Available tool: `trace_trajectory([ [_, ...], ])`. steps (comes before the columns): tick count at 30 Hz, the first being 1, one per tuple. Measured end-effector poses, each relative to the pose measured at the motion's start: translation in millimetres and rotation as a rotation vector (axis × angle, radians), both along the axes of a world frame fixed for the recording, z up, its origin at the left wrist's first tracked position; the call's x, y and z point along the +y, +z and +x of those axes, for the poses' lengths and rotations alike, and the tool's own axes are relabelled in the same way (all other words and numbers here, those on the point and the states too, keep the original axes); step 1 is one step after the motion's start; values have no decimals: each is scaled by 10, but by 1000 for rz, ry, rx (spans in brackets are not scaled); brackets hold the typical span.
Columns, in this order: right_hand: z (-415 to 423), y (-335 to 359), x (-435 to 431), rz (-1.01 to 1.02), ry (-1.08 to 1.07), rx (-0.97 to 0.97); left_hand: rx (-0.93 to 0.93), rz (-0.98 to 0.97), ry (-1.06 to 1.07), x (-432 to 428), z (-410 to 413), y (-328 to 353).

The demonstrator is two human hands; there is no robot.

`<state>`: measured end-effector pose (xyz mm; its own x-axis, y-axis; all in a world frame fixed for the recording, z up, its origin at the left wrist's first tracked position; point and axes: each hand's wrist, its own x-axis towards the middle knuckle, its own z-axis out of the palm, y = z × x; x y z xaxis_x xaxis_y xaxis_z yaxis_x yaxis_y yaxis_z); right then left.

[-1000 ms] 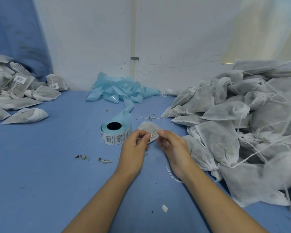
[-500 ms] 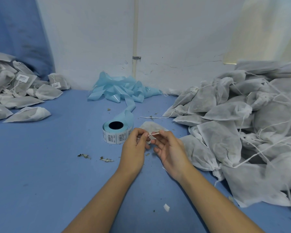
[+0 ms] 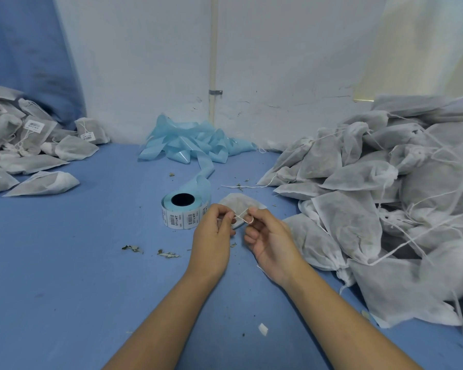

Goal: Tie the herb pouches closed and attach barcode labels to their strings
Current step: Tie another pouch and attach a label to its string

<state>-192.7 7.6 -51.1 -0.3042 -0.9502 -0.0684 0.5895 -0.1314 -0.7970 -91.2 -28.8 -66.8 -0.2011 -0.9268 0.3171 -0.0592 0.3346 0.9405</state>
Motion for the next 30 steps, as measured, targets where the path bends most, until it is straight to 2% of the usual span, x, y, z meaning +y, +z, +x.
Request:
trace_trajectory([
  [9,-36,-15,2,-16,79,-2,-42,-46,20,9,19,32],
  [11,-55,-12,15,-32,137,-25,-148,-149,17,-10,50,18],
  [15,-76,-5,40,-67,244,-57,-567,-328,75,-73,93,-71],
  [18,-70,1,58,-105,312,-62,-615,-415,147,-70,96,-103],
  [20,-71,-4,64,-117,340,-67,-558,-444,177,-73,90,-107],
  [23,-77,-7,62,-120,341,-85,-293,-355,130,-45,79,-55],
  [30,-87,-28,28,-28,148,-66,222,-166,238,4,94,90],
])
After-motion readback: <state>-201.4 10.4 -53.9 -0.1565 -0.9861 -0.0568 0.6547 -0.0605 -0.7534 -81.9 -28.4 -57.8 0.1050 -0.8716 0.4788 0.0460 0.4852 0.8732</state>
